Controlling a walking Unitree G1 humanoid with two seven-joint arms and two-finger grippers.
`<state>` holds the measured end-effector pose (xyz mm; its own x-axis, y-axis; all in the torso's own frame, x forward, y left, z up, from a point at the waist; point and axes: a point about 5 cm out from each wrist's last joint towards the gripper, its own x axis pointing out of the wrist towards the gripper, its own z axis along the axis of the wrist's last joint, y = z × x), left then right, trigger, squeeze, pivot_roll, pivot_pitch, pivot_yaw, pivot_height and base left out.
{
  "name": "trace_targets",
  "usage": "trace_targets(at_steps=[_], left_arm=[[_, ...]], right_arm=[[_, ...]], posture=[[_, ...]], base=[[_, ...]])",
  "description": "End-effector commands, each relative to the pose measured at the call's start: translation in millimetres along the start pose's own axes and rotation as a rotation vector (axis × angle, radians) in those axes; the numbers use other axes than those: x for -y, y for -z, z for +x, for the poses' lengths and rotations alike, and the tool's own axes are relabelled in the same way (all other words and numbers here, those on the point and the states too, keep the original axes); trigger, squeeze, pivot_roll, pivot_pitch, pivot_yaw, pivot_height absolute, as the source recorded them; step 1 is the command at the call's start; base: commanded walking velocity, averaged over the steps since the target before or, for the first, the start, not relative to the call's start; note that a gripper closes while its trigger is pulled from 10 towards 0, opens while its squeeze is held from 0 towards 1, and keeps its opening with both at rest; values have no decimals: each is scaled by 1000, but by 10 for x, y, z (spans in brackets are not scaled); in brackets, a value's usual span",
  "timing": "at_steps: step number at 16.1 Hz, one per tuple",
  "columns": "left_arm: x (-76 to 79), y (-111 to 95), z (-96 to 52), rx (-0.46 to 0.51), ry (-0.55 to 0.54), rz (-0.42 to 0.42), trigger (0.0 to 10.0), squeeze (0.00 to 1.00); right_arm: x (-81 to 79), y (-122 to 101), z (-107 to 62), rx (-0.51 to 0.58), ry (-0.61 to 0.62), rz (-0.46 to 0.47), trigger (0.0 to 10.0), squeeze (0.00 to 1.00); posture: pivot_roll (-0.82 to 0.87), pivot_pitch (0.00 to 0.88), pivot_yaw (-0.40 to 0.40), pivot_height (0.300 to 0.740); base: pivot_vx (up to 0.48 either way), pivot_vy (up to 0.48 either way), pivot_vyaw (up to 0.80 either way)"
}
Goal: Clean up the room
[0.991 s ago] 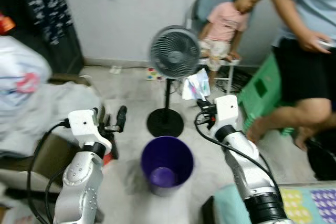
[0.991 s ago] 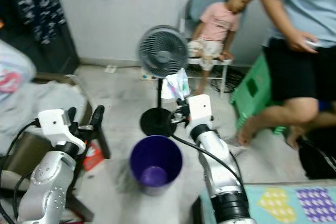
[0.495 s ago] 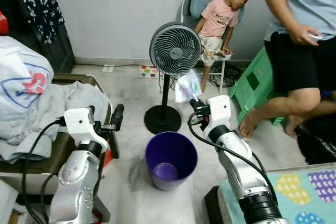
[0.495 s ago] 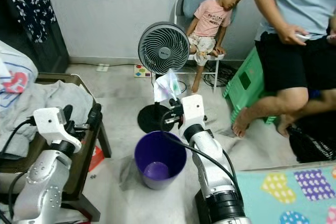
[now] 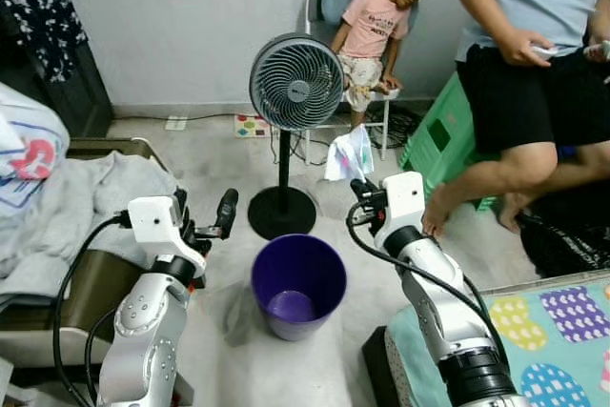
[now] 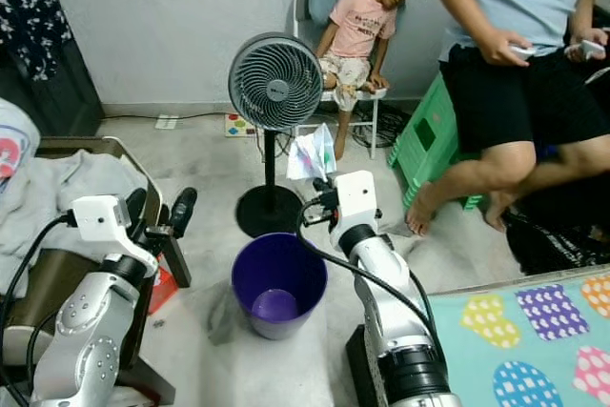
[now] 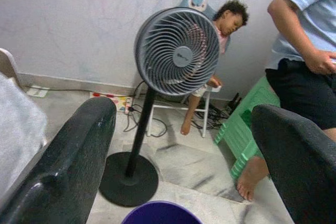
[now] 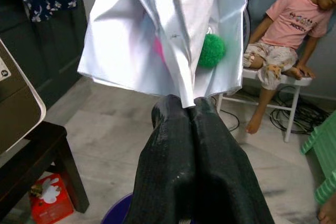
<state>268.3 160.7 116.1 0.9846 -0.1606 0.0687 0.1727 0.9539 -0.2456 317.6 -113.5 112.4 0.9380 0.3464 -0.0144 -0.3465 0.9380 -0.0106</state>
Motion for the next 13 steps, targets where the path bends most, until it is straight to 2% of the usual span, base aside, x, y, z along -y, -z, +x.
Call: trace_targets(at_steps=[1, 10, 13], left_arm=[[33, -39, 4, 21, 18, 1, 10000, 0], [25, -39, 14, 19, 17, 3, 10000, 0], [16, -41, 24, 20, 8, 5, 10000, 0]], right_arm=[[21, -44, 16, 13, 8, -4, 10000, 0], [19, -43, 22, 13, 11, -5, 10000, 0], [19, -49, 28, 15, 14, -4, 10000, 0]], posture=[[-17, 39, -60, 740], [-15, 42, -59, 740], [-15, 43, -57, 740]], base=[[401, 0, 0], [411, 0, 0], [230, 0, 0]])
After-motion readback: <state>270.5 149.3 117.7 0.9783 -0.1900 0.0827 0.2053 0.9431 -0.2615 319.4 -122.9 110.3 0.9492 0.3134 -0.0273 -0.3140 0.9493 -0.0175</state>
